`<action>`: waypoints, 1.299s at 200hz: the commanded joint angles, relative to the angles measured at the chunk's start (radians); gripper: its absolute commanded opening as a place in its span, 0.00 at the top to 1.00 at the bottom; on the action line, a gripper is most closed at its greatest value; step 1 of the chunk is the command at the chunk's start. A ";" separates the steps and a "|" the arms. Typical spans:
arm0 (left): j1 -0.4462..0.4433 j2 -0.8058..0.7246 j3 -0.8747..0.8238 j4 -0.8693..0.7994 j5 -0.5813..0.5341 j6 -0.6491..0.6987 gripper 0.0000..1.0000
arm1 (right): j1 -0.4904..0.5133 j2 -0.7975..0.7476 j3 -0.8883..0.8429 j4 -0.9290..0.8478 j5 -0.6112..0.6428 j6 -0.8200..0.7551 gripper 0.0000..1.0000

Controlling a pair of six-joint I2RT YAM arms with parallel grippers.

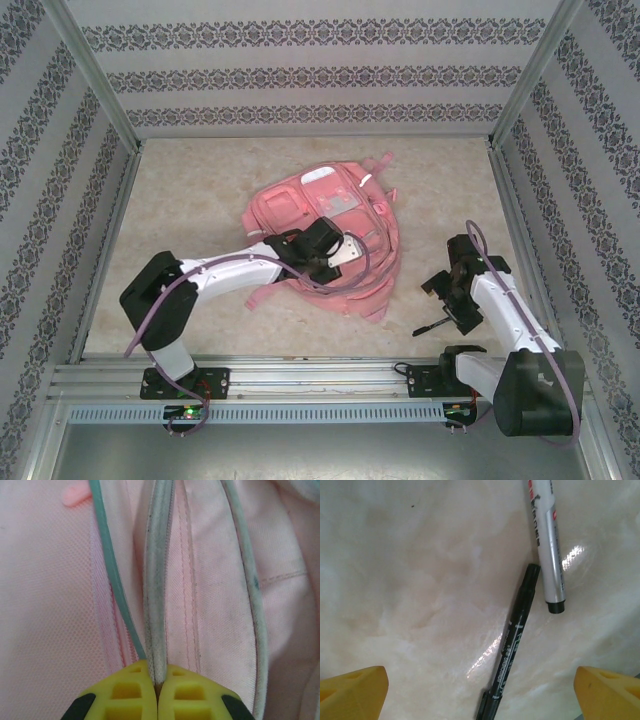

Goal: Pack the student bag

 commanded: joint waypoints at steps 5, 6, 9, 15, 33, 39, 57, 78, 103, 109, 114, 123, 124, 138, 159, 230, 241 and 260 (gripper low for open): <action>0.002 -0.145 -0.012 0.059 0.025 -0.011 1.00 | 0.001 -0.044 -0.024 -0.046 -0.046 0.052 0.05; 0.002 -0.149 -0.011 0.059 0.027 -0.013 1.00 | 0.001 -0.046 -0.024 -0.047 -0.048 0.053 0.05; 0.003 -0.157 -0.009 0.058 0.033 -0.017 1.00 | 0.000 -0.051 -0.026 -0.051 -0.051 0.055 0.05; 0.004 -0.168 -0.001 0.053 0.047 -0.027 1.00 | 0.002 -0.061 -0.030 -0.056 -0.060 0.061 0.06; 0.014 -0.184 0.013 0.042 0.082 -0.064 1.00 | 0.015 -0.092 -0.046 -0.057 -0.086 0.091 0.10; 0.020 -0.184 0.016 0.040 0.100 -0.081 1.00 | 0.020 -0.099 -0.052 -0.056 -0.093 0.104 0.13; 0.044 -0.179 0.022 0.041 0.156 -0.133 1.00 | 0.046 -0.113 -0.075 -0.028 -0.093 0.142 0.23; 0.068 -0.182 0.004 0.082 0.208 -0.178 1.00 | 0.052 -0.096 -0.111 0.006 -0.116 0.171 0.32; 0.113 -0.171 -0.016 0.118 0.332 -0.242 1.00 | 0.061 -0.053 -0.123 0.051 -0.103 0.165 0.32; 0.125 -0.164 -0.020 0.121 0.356 -0.266 1.00 | 0.059 -0.041 -0.119 0.059 -0.087 0.159 0.32; 0.138 -0.156 -0.022 0.123 0.377 -0.283 1.00 | 0.060 -0.030 -0.119 0.068 -0.076 0.156 0.34; 0.159 -0.143 -0.028 0.128 0.422 -0.313 1.00 | 0.059 -0.006 -0.122 0.090 -0.059 0.155 0.42; 0.161 -0.142 -0.028 0.128 0.426 -0.318 1.00 | 0.058 -0.004 -0.122 0.093 -0.058 0.156 0.43; 0.192 -0.127 -0.032 0.137 0.486 -0.372 1.00 | 0.058 0.030 -0.148 0.169 -0.079 0.145 0.59; 0.228 -0.131 -0.047 0.163 0.519 -0.444 1.00 | 0.054 0.054 -0.185 0.252 -0.156 0.176 0.79; 0.260 -0.179 -0.058 0.195 0.517 -0.495 1.00 | 0.057 -0.096 -0.098 0.135 -0.202 0.274 1.00; 0.265 -0.175 -0.061 0.200 0.523 -0.506 1.00 | 0.068 -0.115 -0.078 0.121 -0.227 0.297 1.00; 0.273 -0.173 -0.068 0.222 0.540 -0.531 1.00 | 0.118 -0.148 -0.038 0.122 -0.265 0.354 1.00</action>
